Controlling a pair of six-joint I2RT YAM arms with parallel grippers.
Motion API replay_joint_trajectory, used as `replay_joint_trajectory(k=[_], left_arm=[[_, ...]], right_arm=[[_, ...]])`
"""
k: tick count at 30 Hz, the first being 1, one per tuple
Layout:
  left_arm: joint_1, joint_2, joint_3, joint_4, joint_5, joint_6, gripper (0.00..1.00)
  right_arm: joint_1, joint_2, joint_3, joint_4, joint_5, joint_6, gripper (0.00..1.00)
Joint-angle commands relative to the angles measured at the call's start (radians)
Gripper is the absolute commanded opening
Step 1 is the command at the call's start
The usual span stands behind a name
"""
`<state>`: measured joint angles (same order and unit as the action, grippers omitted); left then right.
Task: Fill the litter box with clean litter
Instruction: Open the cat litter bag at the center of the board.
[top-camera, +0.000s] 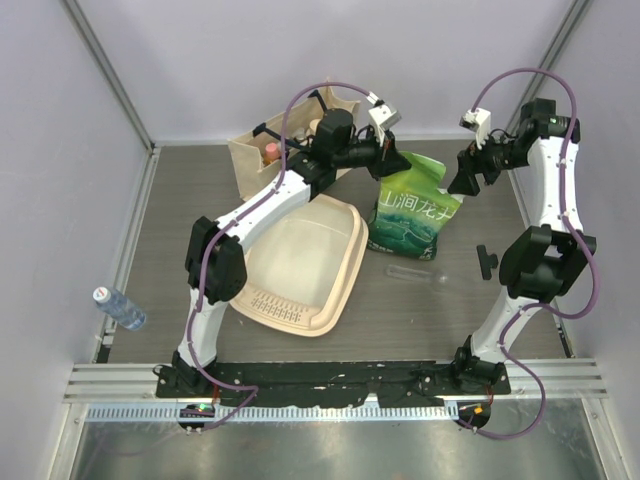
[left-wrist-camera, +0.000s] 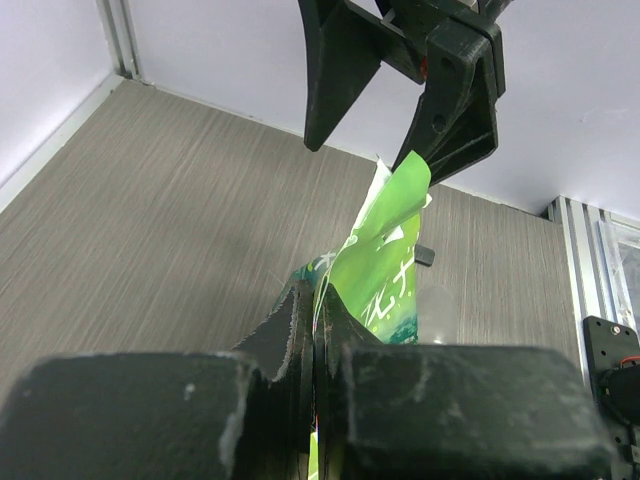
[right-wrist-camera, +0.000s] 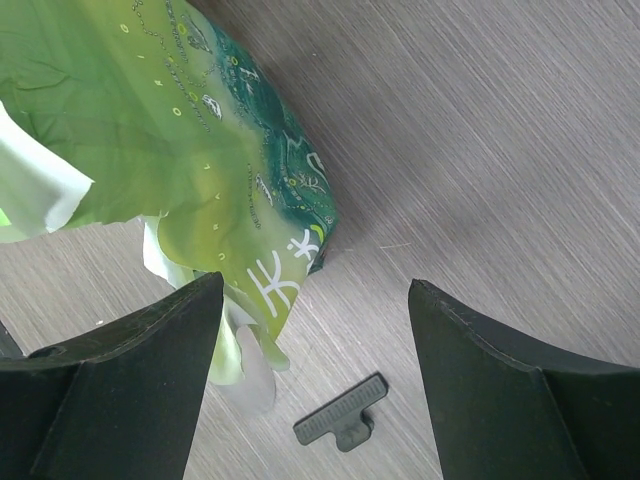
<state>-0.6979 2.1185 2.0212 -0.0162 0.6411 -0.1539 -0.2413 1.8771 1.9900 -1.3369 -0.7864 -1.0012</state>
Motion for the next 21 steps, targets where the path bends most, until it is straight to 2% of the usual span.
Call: replay_joint_trajectory(k=[1, 21], left_arm=[[0.001, -0.106, 0.056, 0.137, 0.020, -0.018, 0.00], [0.001, -0.109, 0.036, 0.136, 0.017, -0.018, 0.00]], right_arm=[[0.010, -0.007, 0.038, -0.097, -0.011, -0.031, 0.80], [0.008, -0.067, 0.050, -0.168, -0.074, -0.128, 0.79]])
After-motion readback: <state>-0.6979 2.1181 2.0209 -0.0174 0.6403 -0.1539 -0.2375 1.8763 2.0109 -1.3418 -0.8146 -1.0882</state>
